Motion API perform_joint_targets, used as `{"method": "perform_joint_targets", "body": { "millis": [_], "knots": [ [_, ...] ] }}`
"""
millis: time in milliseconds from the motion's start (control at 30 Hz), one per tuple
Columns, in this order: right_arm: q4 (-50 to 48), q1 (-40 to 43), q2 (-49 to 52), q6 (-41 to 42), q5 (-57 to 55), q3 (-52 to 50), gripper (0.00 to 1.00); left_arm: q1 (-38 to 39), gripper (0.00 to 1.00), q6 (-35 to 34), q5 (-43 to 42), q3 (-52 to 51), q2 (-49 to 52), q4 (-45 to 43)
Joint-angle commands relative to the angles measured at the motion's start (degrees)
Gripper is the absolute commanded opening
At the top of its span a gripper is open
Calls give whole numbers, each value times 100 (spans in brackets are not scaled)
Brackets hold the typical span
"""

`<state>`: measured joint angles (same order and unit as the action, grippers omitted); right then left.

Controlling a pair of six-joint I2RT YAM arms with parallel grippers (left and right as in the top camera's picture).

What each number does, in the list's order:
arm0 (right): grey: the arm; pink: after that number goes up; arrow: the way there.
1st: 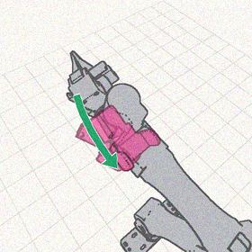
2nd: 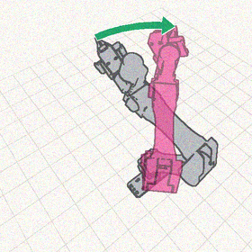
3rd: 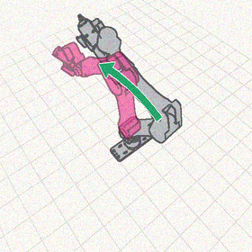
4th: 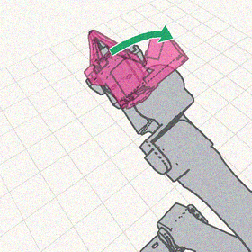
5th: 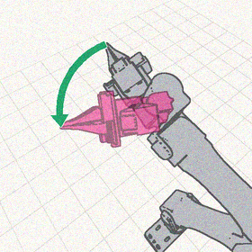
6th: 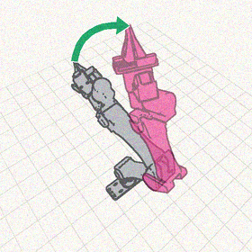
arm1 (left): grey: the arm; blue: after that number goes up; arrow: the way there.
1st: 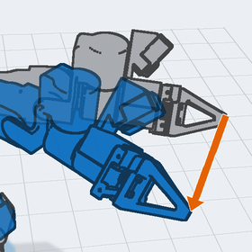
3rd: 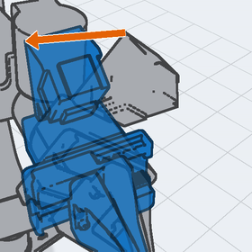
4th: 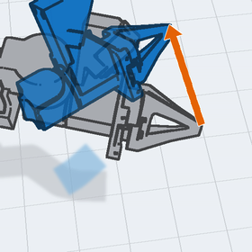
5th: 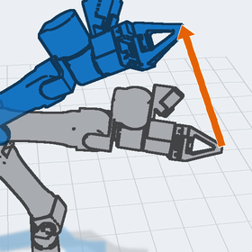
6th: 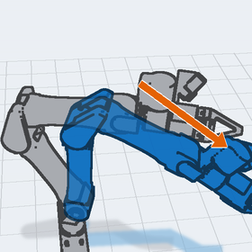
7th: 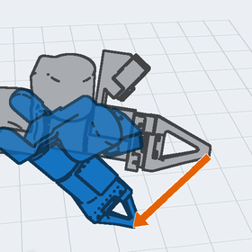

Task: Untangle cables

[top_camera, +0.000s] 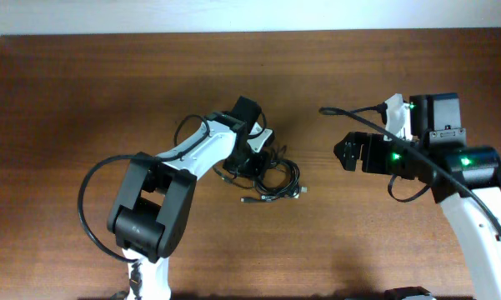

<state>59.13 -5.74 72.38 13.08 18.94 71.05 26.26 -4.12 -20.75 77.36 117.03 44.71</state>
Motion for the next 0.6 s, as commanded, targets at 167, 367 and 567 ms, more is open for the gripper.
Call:
{"method": "perform_joint_targets", "body": {
  "millis": [167,367,567],
  "knots": [
    [4,-26,529,-66,-70,85,100,-17,0,-63,0,151,-140,120],
    [-46,-26,535,-66,262,87,100,-129,0,-66,-2,503,-1392,289],
    [-789,-26,535,11,1847,87,86,-129,0,-756,0,529,-2557,313]
  ]
}}
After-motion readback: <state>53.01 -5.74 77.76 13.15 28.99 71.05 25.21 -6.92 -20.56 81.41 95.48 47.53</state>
